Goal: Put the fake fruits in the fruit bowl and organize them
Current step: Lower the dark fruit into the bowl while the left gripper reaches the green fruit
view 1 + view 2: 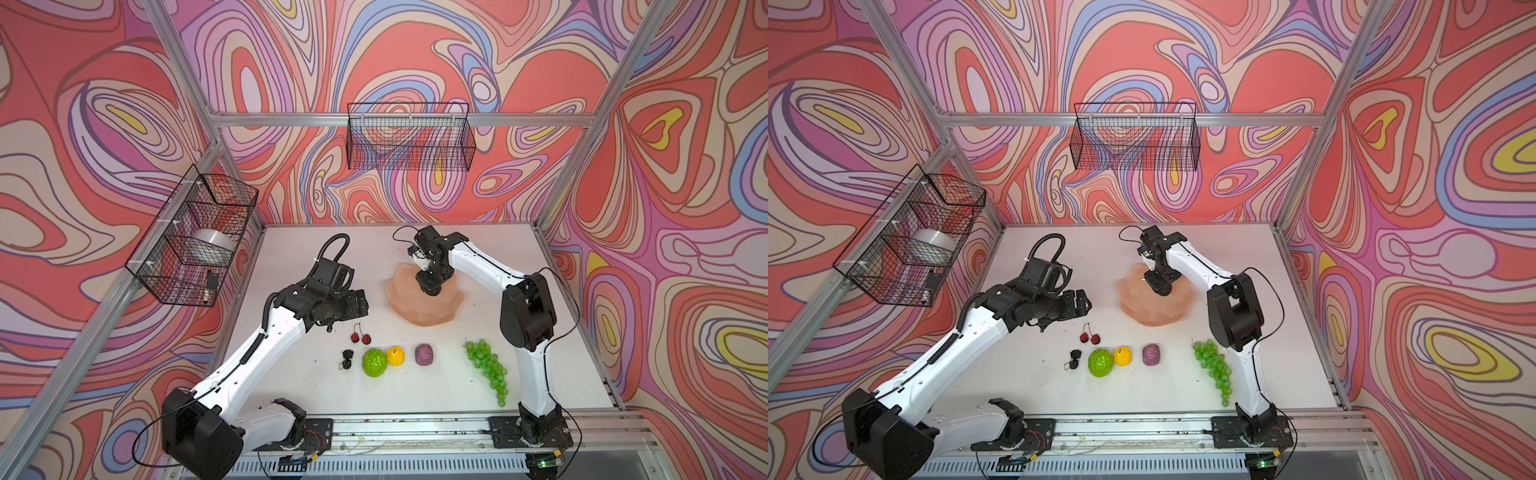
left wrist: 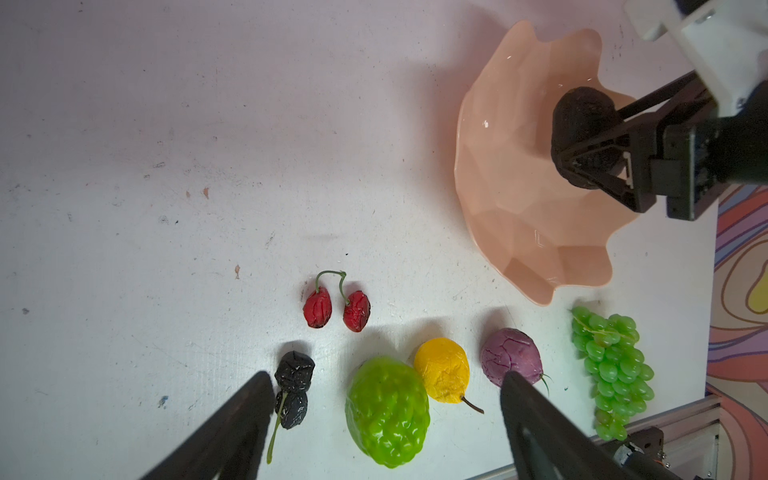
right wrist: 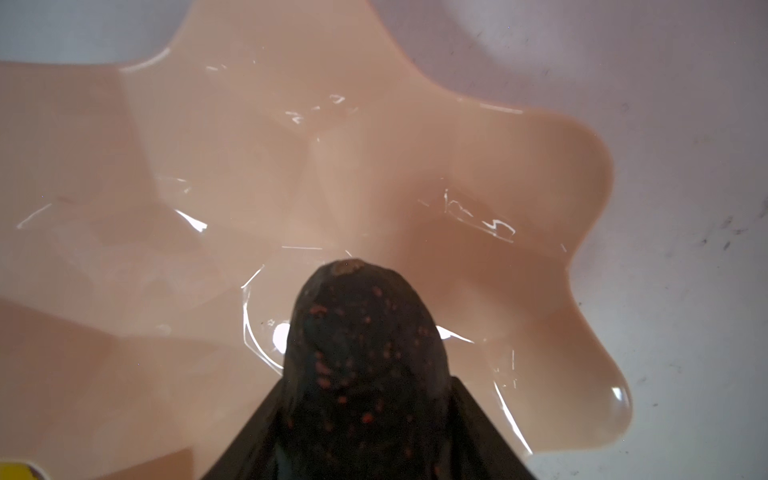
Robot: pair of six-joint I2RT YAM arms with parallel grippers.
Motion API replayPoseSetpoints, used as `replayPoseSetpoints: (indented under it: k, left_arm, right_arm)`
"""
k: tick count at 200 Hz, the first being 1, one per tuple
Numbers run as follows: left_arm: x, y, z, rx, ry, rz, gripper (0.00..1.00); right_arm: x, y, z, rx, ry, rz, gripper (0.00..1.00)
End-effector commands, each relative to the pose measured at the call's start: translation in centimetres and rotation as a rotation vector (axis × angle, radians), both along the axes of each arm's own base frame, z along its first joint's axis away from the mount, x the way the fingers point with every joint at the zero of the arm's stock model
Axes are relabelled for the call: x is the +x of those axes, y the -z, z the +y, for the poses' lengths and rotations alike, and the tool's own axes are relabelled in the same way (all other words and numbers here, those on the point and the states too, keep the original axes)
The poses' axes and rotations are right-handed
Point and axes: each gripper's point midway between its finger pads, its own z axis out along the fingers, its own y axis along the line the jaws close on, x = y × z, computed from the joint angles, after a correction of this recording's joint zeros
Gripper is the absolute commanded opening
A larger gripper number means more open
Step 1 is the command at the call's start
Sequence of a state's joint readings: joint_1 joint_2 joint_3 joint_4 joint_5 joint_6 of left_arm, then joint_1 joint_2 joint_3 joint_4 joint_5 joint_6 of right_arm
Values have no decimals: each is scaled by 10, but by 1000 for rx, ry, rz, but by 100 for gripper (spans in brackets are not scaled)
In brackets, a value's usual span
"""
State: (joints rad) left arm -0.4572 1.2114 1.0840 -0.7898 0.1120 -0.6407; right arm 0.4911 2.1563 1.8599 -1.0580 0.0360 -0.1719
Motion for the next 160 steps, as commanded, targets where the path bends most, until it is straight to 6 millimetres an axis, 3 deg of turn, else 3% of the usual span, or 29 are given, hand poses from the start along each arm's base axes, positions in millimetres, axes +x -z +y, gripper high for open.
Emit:
replayPoseSetpoints:
  k: [1,95,160]
  left_arm:
    - [-1,-3,3,-5,-23,3,89]
    - [-10,8,7,-12,-40,27,89]
    - [-14,6,-1,-31,10,41,93]
  right_arm:
    - [10,6,4,33,-10,-2,43]
    - [16,32,-1,-40,-14,52,45]
    - [15,37,-5,-55,4,49,62]
